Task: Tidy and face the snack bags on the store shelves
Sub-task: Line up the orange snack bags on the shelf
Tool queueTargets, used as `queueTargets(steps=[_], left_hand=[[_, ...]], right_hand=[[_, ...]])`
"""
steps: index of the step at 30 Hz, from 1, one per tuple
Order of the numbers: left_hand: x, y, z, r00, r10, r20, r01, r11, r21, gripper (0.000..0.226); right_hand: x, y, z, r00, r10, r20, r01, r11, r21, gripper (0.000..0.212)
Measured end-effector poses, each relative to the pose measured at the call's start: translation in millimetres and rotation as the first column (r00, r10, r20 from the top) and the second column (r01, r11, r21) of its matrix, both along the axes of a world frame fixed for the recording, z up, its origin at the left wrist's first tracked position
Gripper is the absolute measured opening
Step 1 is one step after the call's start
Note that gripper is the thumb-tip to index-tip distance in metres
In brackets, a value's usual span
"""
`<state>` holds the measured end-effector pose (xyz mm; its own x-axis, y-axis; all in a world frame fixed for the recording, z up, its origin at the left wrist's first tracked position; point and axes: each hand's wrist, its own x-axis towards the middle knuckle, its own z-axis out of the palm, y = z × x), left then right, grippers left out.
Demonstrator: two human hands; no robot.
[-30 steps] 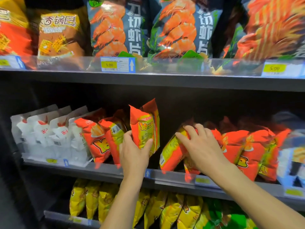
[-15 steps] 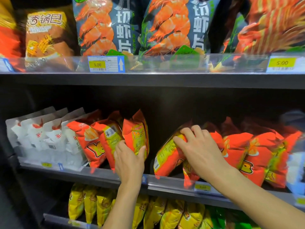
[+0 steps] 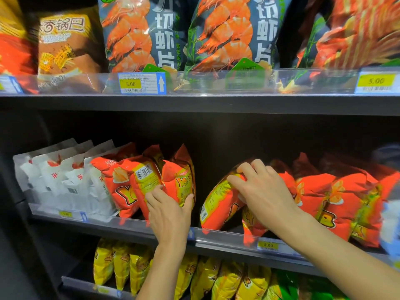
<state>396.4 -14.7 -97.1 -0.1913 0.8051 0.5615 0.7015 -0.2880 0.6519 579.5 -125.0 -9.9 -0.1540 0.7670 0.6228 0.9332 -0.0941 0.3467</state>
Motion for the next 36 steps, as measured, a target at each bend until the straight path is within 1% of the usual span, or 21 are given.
queueTargets(steps=[2,4,6,8,9,11,13,15,17,20,21,23,24,25,27,29,31,32,34,35,36], left_hand=[[-2,-3,2,1.000,0.009,0.012,-0.010,1.000,0.028,0.089],[-5,-10,6,0.997,-0.017,0.076,0.009,0.994,0.109,0.081],[-8,-21,11,0.983,-0.130,0.132,0.095,0.965,0.244,0.070],[-9,-34,19,0.952,-0.295,0.088,0.249,0.906,0.341,0.064],[-8,-39,24,0.931,-0.363,0.032,0.331,0.879,0.344,0.066],[-6,-47,32,0.890,-0.448,-0.087,0.453,0.844,0.286,0.078],[-3,-50,36,0.858,-0.477,-0.189,0.511,0.829,0.227,0.094],[-2,-52,37,0.839,-0.481,-0.254,0.529,0.832,0.169,0.107],[-5,-53,36,0.837,-0.489,-0.243,0.528,0.839,0.131,0.110],[-17,-54,34,0.847,-0.499,-0.184,0.527,0.835,0.161,0.097],[-21,-56,33,0.847,-0.503,-0.171,0.529,0.830,0.176,0.092],[-29,-58,32,0.844,-0.525,-0.109,0.536,0.824,0.183,0.087],[-33,-59,32,0.842,-0.535,-0.065,0.537,0.825,0.177,0.086],[-37,-60,32,0.840,-0.542,-0.019,0.538,0.827,0.167,0.084],[-46,-62,34,0.816,-0.572,0.079,0.561,0.818,0.130,0.082],[-56,-67,36,0.771,-0.610,0.182,0.605,0.791,0.088,0.075],[-67,-75,40,0.712,-0.631,0.307,0.651,0.758,0.047,0.058],[-72,-78,41,0.671,-0.639,0.377,0.680,0.733,0.033,0.052],[-81,-88,44,0.560,-0.652,0.511,0.749,0.662,0.024,0.050],[-85,-92,44,0.506,-0.651,0.566,0.781,0.624,0.019,0.052],[-89,-95,42,0.466,-0.645,0.605,0.807,0.591,0.009,0.054]], right_hand=[[0,0,2,1.000,0.007,-0.014,-0.006,1.000,0.027,0.058],[-1,0,5,1.000,0.015,-0.012,-0.014,0.998,0.059,0.057],[-3,-2,10,0.999,0.030,-0.011,-0.029,0.995,0.097,0.056],[-6,-5,16,0.999,0.043,-0.010,-0.042,0.990,0.133,0.055],[-8,-7,19,0.999,0.049,-0.010,-0.047,0.988,0.146,0.054],[-13,-11,24,0.998,0.066,-0.021,-0.062,0.985,0.163,0.054],[-20,-18,29,0.996,0.082,-0.038,-0.073,0.979,0.189,0.054],[-27,-26,33,0.995,0.087,-0.042,-0.076,0.976,0.204,0.057],[-33,-33,37,0.995,0.097,-0.035,-0.088,0.974,0.207,0.063],[-42,-40,40,0.988,0.152,-0.038,-0.141,0.966,0.217,0.064],[-45,-42,41,0.979,0.192,-0.065,-0.173,0.958,0.228,0.063],[-50,-46,42,0.938,0.289,-0.193,-0.232,0.934,0.272,0.062],[-52,-48,42,0.893,0.347,-0.285,-0.251,0.912,0.325,0.061],[-54,-50,39,0.827,0.413,-0.382,-0.255,0.880,0.400,0.059],[-59,-52,31,0.649,0.530,-0.546,-0.194,0.809,0.555,0.050],[-67,-53,21,0.441,0.575,-0.689,-0.077,0.789,0.609,0.037],[-74,-48,7,0.242,0.548,-0.801,0.005,0.825,0.565,0.031],[-78,-46,-1,0.144,0.507,-0.850,0.002,0.859,0.513,0.037],[-86,-44,-16,-0.064,0.390,-0.919,-0.101,0.913,0.395,0.061],[-93,-45,-22,-0.175,0.315,-0.933,-0.179,0.921,0.345,0.067],[-102,-47,-27,-0.268,0.245,-0.932,-0.258,0.914,0.314,0.066]])
